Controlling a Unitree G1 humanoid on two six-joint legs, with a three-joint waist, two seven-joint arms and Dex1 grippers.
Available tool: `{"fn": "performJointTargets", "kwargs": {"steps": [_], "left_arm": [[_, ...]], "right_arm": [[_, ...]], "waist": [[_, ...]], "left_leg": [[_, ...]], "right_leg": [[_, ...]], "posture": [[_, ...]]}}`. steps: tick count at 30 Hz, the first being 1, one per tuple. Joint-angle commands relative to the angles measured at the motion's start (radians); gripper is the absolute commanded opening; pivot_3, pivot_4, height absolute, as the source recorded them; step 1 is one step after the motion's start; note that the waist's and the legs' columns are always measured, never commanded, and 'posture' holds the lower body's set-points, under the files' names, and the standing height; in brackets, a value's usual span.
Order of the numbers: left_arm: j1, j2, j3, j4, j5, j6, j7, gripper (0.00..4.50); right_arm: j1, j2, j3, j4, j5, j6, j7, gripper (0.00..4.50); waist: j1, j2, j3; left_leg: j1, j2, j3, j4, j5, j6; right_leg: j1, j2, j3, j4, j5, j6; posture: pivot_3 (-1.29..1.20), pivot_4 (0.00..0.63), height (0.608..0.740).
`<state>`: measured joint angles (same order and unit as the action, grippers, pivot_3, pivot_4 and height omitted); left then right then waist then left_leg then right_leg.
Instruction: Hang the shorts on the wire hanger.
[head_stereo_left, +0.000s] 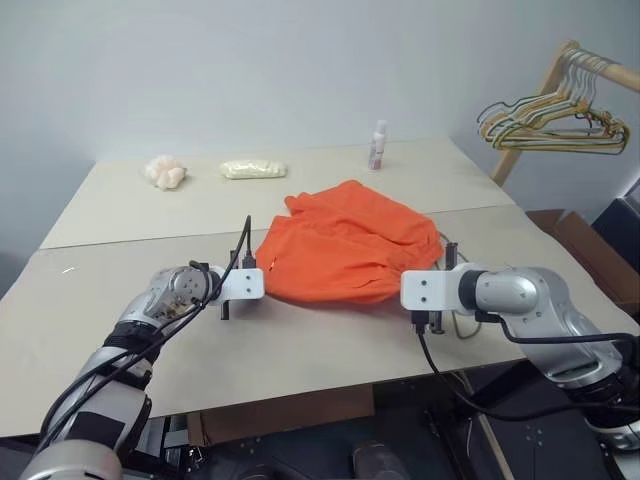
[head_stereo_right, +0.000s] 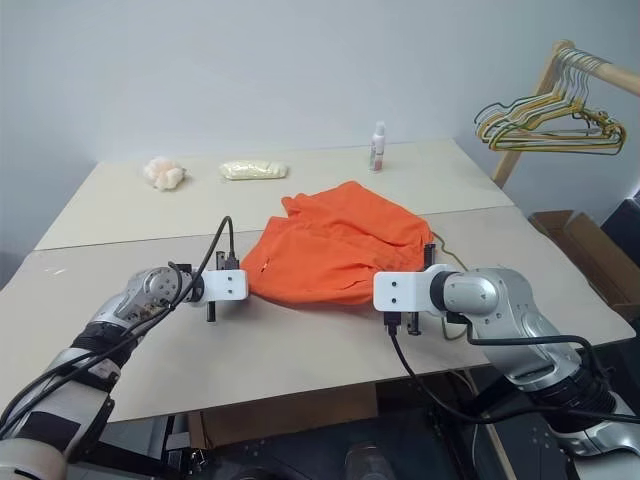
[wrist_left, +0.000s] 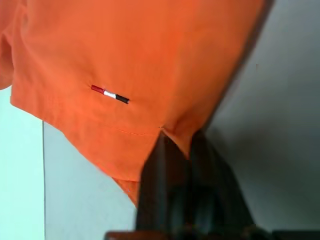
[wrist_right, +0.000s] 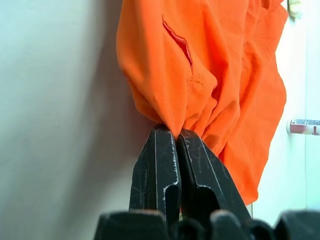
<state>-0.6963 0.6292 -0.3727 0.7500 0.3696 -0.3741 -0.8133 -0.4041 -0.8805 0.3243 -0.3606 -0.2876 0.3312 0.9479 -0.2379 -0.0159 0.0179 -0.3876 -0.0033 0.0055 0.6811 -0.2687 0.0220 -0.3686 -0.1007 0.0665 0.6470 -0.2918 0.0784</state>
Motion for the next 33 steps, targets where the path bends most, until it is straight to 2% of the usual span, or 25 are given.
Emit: {"fn": "performJointTargets", "kwargs": {"steps": [1, 6, 8, 11, 15, 19, 23, 27, 33], "left_arm": [[-0.018, 0.074, 0.036, -0.053, -0.092, -0.051, -0.157, 0.03], [0.111, 0.303, 0.078, -0.272, -0.337, -0.122, -0.531, 0.03], [0.215, 0.404, 0.109, -0.411, -0.441, -0.076, -0.634, 0.03], [0.405, 0.541, 0.175, -0.627, -0.568, -0.012, -0.700, 0.03], [0.652, 0.655, 0.291, -0.869, -0.679, 0.085, -0.688, 0.03], [0.839, 0.684, 0.404, -1.034, -0.727, 0.166, -0.646, 0.03], [0.927, 0.666, 0.464, -1.111, -0.728, 0.215, -0.615, 0.03], [0.958, 0.637, 0.470, -1.089, -0.701, 0.187, -0.607, 0.03], [0.948, 0.605, 0.435, -1.074, -0.685, 0.169, -0.608, 0.03]], "right_arm": [[0.005, -0.005, -0.062, 0.012, 0.038, -0.100, -0.011, 0.00], [0.076, -0.077, -0.120, 0.106, 0.150, -0.424, 0.048, 0.00], [0.083, -0.115, -0.123, 0.171, 0.161, -0.542, 0.073, 0.00], [0.055, -0.138, -0.116, 0.277, 0.168, -0.674, 0.094, 0.00], [0.006, -0.143, -0.096, 0.388, 0.170, -0.808, 0.123, 0.00], [-0.046, -0.133, -0.068, 0.481, 0.157, -0.891, 0.134, 0.00], [-0.085, -0.123, -0.040, 0.539, 0.148, -0.942, 0.135, 0.00], [-0.099, -0.124, -0.026, 0.563, 0.158, -0.960, 0.142, 0.00], [-0.110, -0.126, -0.022, 0.588, 0.131, -0.989, 0.122, 0.00]], "waist": [[-0.005, 0.000, 0.000], [-0.033, 0.000, 0.001], [-0.039, 0.000, 0.001], [-0.034, 0.000, 0.001], [-0.017, 0.001, 0.004], [0.016, 0.003, 0.006], [0.046, 0.004, 0.007], [0.066, 0.004, 0.007], [0.069, 0.004, 0.007]], "left_leg": [[0.000, 0.000, 0.000, 0.000, 0.000, 0.000], [-0.002, 0.001, 0.000, -0.001, 0.000, 0.000], [0.000, 0.001, 0.000, -0.001, 0.000, 0.000], [0.004, 0.003, 0.000, -0.001, -0.001, 0.001], [0.013, 0.004, 0.000, -0.003, -0.001, 0.001], [0.017, 0.004, 0.001, -0.003, -0.001, 0.001], [0.017, 0.004, 0.002, -0.003, -0.001, 0.001], [0.017, 0.003, 0.003, -0.003, -0.001, 0.001], [0.018, 0.003, 0.003, -0.003, -0.001, 0.001]], "right_leg": [[0.000, 0.000, 0.000, 0.000, 0.000, 0.000], [-0.002, 0.000, 0.000, 0.001, 0.000, 0.000], [0.000, -0.001, 0.000, 0.001, 0.000, 0.000], [0.004, -0.001, 0.001, 0.000, 0.000, 0.000], [0.013, -0.001, 0.001, -0.005, 0.000, 0.000], [0.016, -0.002, 0.002, -0.006, -0.001, 0.000], [0.016, -0.002, 0.002, -0.006, -0.001, 0.000], [0.016, -0.002, 0.002, -0.006, -0.001, 0.000], [0.016, -0.002, 0.002, -0.006, -0.001, -0.001]], "posture": [[-0.26, 0.000, 0.740], [-0.23, 0.000, 0.740], [-0.22, 0.000, 0.740], [-0.19, 0.000, 0.740], [-0.17, 0.000, 0.740], [-0.15, 0.000, 0.740], [-0.15, 0.000, 0.740], [-0.15, 0.000, 0.740], [-0.16, 0.000, 0.740]]}}
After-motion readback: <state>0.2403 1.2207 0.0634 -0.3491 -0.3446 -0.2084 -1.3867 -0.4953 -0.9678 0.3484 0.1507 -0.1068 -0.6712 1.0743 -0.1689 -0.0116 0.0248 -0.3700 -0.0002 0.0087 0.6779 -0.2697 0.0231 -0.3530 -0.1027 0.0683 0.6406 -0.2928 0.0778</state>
